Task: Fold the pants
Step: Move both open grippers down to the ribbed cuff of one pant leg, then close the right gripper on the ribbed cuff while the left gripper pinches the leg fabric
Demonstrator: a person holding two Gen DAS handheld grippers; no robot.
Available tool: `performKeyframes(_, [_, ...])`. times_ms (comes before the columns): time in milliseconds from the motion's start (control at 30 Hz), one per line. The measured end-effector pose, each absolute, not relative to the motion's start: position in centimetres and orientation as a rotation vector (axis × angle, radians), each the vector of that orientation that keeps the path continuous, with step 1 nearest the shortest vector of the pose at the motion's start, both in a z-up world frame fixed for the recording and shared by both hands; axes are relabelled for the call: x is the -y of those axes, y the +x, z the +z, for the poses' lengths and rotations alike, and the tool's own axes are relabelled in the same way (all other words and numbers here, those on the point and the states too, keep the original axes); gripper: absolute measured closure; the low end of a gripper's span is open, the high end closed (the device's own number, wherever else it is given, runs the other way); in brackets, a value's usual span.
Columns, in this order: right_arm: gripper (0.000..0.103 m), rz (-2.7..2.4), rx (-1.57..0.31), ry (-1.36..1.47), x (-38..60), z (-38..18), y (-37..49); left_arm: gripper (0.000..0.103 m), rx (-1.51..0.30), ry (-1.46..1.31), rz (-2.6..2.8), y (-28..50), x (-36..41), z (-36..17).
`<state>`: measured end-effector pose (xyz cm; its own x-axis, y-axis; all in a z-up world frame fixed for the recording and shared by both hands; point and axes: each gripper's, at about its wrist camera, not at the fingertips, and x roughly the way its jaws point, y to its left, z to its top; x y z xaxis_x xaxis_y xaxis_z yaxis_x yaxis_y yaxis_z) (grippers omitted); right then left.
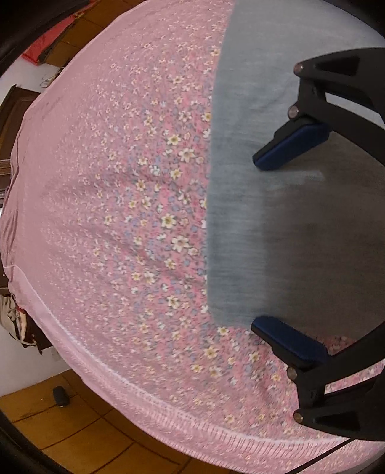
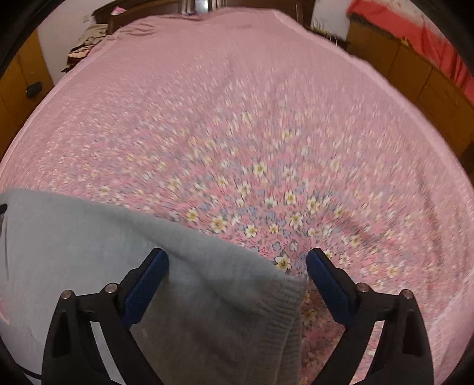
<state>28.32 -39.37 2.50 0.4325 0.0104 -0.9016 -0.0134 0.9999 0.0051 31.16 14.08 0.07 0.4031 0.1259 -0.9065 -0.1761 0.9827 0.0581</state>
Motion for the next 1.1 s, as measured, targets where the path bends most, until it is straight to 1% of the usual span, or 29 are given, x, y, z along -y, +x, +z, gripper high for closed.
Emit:
performKeyframes(133, [0.005, 0.028, -1.126, -0.019, 39.5, 1.2, 28.4, 0.002, -1.131, -0.072, 0.190, 30.7, -14.4, -0.7])
performKeyframes(200, [0.002, 0.028, -1.131, -0.020, 39.5, 0.5, 28.4, 0.007, -1.120, -0.075, 0.180, 30.3, -14.6, -1.0])
performKeyframes(233, [0.001, 0.029, -1.140, -0.015, 39.5, 0.3, 28.3, 0.014, -1.109, -0.081, 0.166, 30.1, -14.5, -0.8])
performKeyframes(267, [0.001, 0.029, -1.163, -0.006, 39.7, 0.0, 28.4, 0.024, -1.097, -0.078, 0.157, 29.7, -14.3, -0.7])
performKeyframes(300, [0.001, 0.029, -1.183, -0.003, 39.7, -0.2, 28.6, 0.029, -1.083, -0.069, 0.145, 29.4, -14.1, -0.4])
performKeyframes(333, [0.001, 0.026, -1.195, -0.002, 39.7, -0.2, 28.7, 0.037, -1.075, -0.048, 0.135, 29.2, -13.6, -0.2])
performKeyframes(367, [0.001, 0.019, -1.204, -0.004, 39.6, -0.1, 29.0, 0.043, -1.070, -0.023, 0.140, 29.0, -13.2, -0.1])
performKeyframes(400, [0.001, 0.013, -1.208, -0.012, 39.5, -0.1, 29.2, 0.045, -1.072, -0.014, 0.147, 28.9, -13.0, -0.1])
performKeyframes(500, [0.008, 0.013, -1.200, -0.034, 38.9, 0.3, 29.9, 0.045, -1.095, -0.036, 0.172, 29.4, -12.8, -0.2])
performKeyframes(567, [0.016, 0.024, -1.181, -0.041, 38.3, 0.6, 29.6, 0.045, -1.098, -0.040, 0.174, 29.5, -12.9, -0.4])
performKeyframes(600, [0.018, 0.027, -1.172, -0.046, 38.1, 0.7, 29.4, 0.045, -1.096, -0.036, 0.174, 29.5, -12.8, -0.4])
performKeyframes(667, [0.032, 0.037, -1.158, -0.057, 37.5, 1.0, 28.8, 0.045, -1.089, -0.028, 0.175, 29.4, -12.9, -0.5])
performKeyframes(700, [0.037, 0.043, -1.144, -0.064, 37.3, 1.2, 28.7, 0.045, -1.089, -0.033, 0.178, 29.8, -13.4, -0.4])
performKeyframes(733, [0.046, 0.041, -1.135, -0.072, 36.4, 2.2, 27.8, 0.045, -1.088, -0.040, 0.183, 29.8, -13.4, -0.5])
performKeyframes(767, [0.050, 0.038, -1.124, -0.078, 36.3, 2.4, 27.7, 0.044, -1.086, -0.043, 0.189, 29.8, -13.6, -0.6])
performKeyframes(833, [0.050, 0.035, -1.112, -0.076, 36.2, 2.7, 26.9, 0.042, -1.082, -0.034, 0.192, 29.7, -13.6, -1.0])
performKeyframes(900, [0.048, 0.029, -1.118, -0.070, 35.9, 2.5, 26.9, 0.041, -1.075, -0.008, 0.183, 30.0, -13.7, -1.6])
performKeyframes(933, [0.042, 0.030, -1.122, -0.070, 35.8, 2.5, 26.3, 0.039, -1.071, -0.010, 0.181, 30.0, -13.8, -1.7])
performKeyframes(967, [0.041, 0.030, -1.133, -0.068, 35.5, 2.1, 26.2, 0.038, -1.064, -0.025, 0.176, 30.0, -14.1, -1.8])
performKeyframes(1100, [0.039, 0.031, -1.120, -0.045, 34.8, 1.3, 25.7, 0.036, -1.067, -0.092, 0.141, 29.8, -15.8, -2.3])
